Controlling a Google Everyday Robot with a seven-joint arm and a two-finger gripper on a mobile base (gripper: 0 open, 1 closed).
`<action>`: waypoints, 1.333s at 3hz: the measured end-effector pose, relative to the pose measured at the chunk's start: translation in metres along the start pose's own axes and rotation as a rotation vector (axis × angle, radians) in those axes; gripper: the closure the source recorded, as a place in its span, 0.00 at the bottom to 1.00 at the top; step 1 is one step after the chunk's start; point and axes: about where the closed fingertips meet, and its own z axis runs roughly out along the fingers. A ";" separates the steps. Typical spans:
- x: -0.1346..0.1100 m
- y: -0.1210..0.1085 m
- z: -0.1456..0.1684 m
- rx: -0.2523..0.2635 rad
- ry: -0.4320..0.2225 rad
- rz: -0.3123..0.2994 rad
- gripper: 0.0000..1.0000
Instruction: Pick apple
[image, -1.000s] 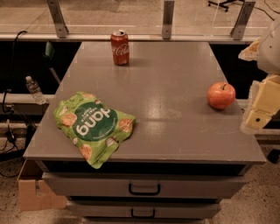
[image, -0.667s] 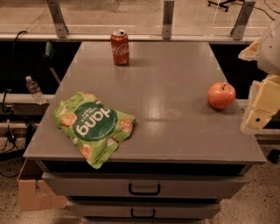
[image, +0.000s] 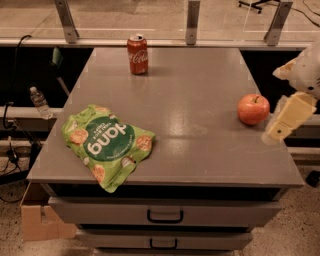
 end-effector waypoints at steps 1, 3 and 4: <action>0.010 -0.025 0.037 -0.003 -0.070 0.092 0.00; 0.018 -0.059 0.089 0.011 -0.191 0.168 0.16; 0.018 -0.074 0.102 0.020 -0.226 0.184 0.39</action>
Offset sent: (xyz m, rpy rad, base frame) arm 0.0863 -0.0215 -0.0877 0.2545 -0.0520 -0.1322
